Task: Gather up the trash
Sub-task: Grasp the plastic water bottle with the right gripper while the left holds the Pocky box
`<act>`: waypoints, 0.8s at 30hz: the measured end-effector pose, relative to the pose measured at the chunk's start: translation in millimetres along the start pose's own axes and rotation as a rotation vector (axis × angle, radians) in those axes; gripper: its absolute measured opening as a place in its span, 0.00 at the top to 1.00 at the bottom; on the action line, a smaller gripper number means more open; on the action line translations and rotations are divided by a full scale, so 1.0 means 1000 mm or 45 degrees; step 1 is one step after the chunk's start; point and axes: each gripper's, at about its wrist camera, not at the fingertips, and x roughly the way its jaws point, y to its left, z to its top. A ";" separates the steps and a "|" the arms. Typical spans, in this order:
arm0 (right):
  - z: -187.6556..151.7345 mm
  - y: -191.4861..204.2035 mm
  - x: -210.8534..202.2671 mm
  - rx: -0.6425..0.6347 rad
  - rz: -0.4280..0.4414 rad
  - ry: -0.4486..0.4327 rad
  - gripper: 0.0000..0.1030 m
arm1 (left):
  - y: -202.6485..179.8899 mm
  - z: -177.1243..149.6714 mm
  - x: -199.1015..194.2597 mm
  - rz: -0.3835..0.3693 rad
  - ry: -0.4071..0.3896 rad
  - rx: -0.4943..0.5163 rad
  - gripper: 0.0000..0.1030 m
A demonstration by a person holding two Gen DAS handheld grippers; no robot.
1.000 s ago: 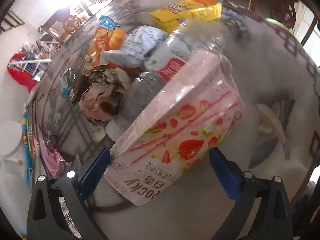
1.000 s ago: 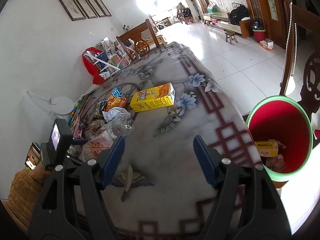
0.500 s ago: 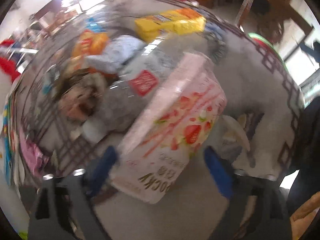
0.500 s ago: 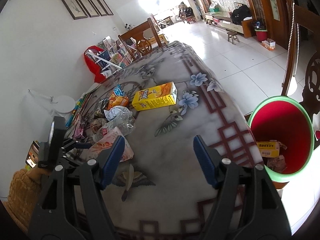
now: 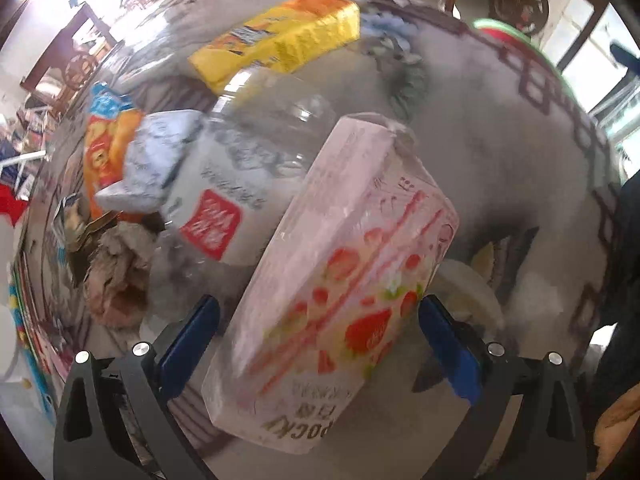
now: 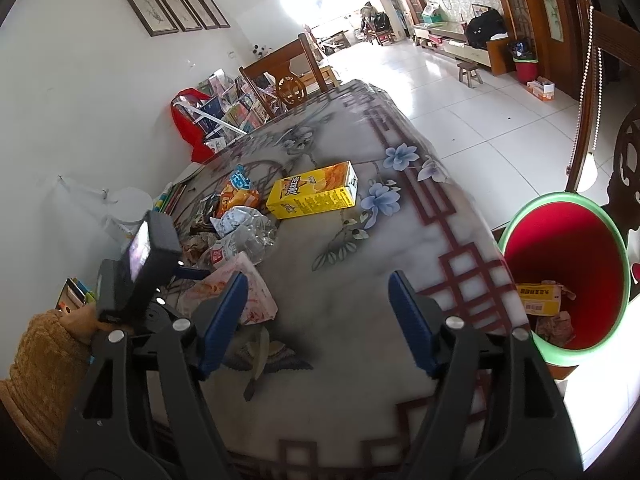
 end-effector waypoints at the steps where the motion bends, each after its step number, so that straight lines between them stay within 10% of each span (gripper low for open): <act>1: 0.000 -0.001 0.000 0.003 0.002 0.000 0.31 | -0.004 -0.001 0.002 0.001 -0.003 0.001 0.13; 14: 0.001 0.007 0.013 -0.062 -0.067 0.102 0.30 | 0.006 -0.090 -0.039 -0.337 -0.424 -0.784 0.71; 20: 0.006 0.020 0.040 -0.173 -0.030 0.262 0.27 | 0.011 -0.098 -0.021 -0.462 -0.484 -0.973 0.71; 24: 0.015 0.033 0.063 -0.250 -0.063 0.306 0.27 | 0.011 -0.088 -0.019 -0.550 -0.507 -0.975 0.38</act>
